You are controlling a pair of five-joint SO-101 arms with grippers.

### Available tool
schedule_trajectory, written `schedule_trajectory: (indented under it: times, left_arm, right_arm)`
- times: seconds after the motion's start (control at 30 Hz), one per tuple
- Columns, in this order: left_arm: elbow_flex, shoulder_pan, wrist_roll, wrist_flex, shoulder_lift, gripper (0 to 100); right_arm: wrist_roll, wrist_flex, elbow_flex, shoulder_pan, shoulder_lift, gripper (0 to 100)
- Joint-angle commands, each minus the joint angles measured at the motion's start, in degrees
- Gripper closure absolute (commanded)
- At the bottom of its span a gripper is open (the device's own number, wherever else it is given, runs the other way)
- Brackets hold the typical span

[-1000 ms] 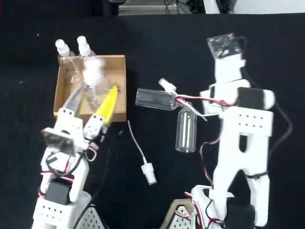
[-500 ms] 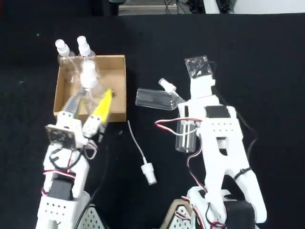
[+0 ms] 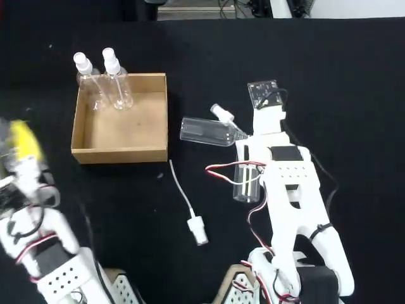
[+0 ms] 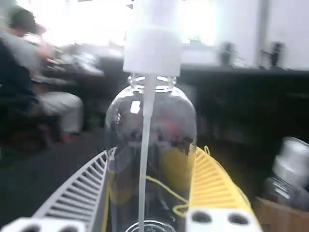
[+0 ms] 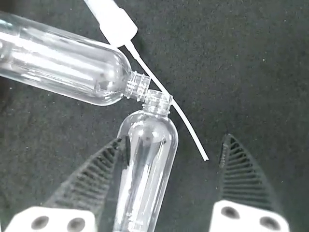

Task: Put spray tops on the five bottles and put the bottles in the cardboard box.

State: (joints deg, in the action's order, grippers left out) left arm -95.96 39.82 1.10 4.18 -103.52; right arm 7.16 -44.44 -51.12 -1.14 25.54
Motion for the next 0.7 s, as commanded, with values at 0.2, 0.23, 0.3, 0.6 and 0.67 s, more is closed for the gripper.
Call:
schedule_trajectory:
  times: [0.2,0.23,0.3,0.6,0.67]
  left_arm:
    - [1.36,10.07,-0.26,-19.52,-0.35,97]
    - [2.42,10.07,-0.26,-19.52,-0.35,97]
    - [4.09,10.07,-0.44,-19.52,-0.09,97]
    - [14.55,10.33,-0.26,-20.04,18.99,97]
    - [18.07,10.33,-0.26,-20.13,25.93,97]
  right_arm:
    - [-0.53,1.49,-0.66,0.00,3.47,72.7]
    - [-0.53,1.49,-0.66,0.00,3.47,72.7]
    - [-0.53,1.49,-0.66,0.00,3.47,72.7]
    - [-0.53,1.49,-1.27,0.00,3.47,72.7]
    - [-0.53,1.49,-1.27,0.00,3.47,72.7]
